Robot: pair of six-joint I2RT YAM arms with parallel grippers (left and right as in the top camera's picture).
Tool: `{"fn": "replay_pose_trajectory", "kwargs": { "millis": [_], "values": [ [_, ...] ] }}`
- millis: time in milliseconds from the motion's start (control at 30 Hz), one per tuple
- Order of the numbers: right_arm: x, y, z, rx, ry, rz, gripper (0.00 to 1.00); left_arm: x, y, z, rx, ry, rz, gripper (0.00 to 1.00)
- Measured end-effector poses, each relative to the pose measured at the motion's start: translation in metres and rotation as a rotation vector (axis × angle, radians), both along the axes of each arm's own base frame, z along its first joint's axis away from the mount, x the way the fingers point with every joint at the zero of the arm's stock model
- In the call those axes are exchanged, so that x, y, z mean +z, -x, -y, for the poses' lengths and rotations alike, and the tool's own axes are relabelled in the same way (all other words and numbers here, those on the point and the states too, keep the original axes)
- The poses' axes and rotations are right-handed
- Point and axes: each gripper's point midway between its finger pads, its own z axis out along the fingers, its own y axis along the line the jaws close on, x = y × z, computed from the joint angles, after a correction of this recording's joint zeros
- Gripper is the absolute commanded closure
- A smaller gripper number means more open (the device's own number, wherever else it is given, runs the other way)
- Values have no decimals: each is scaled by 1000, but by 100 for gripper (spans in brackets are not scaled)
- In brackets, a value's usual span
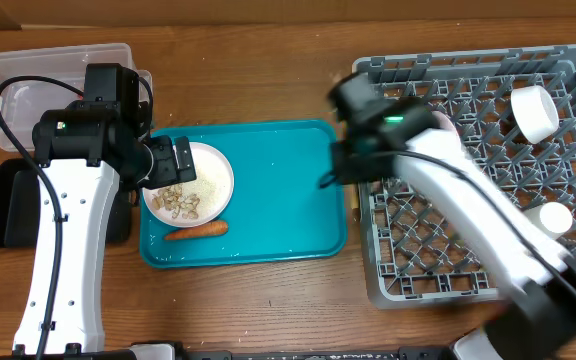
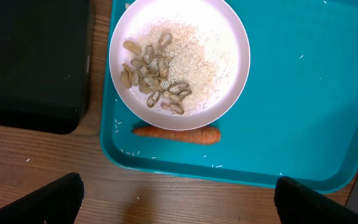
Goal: Sort waste into correct bins and load items into the dishwasher
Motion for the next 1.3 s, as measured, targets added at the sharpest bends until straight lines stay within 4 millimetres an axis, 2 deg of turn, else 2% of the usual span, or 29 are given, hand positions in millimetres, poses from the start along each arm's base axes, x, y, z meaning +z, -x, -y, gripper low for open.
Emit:
{"fn": "replay_pose_trajectory", "kwargs": {
  "millis": [67,133,233,400,533,633,667,900,967,1033,1133,1200,1300],
  "values": [
    [13,6,23,-37,15,-4,96,0,0,0,0,0,0,0],
    [11,9,37,-60,36,-26,96,0,0,0,0,0,0,0],
    [-9,13,49,-72,68,-81,96,0,0,0,0,0,-1,0],
    [-52,30,57,-45,114,-167,96,0,2,0,0,0,-8,0],
    [-72,37,62,-37,139,-186,95,0,2,0,0,0,-8,0],
    [-76,37,64,-34,149,-185,73,0,2,0,0,0,-8,0],
    [-76,36,64,-39,150,-182,69,0,2,0,0,0,-8,0],
    [-75,36,67,-32,166,-179,64,0,2,0,0,0,-7,0],
    [-71,36,67,-32,163,-170,63,0,0,1,-2,7,0,0],
    [-61,32,67,-42,146,-136,56,1,-2,4,-5,20,10,0],
    [-27,19,74,-87,93,-28,50,2,-9,9,-14,47,39,0],
    [1,14,90,-143,57,55,49,2,-16,14,-27,60,64,0],
    [30,17,119,-241,16,126,46,-7,-24,29,-67,78,89,4]
  ]
}}
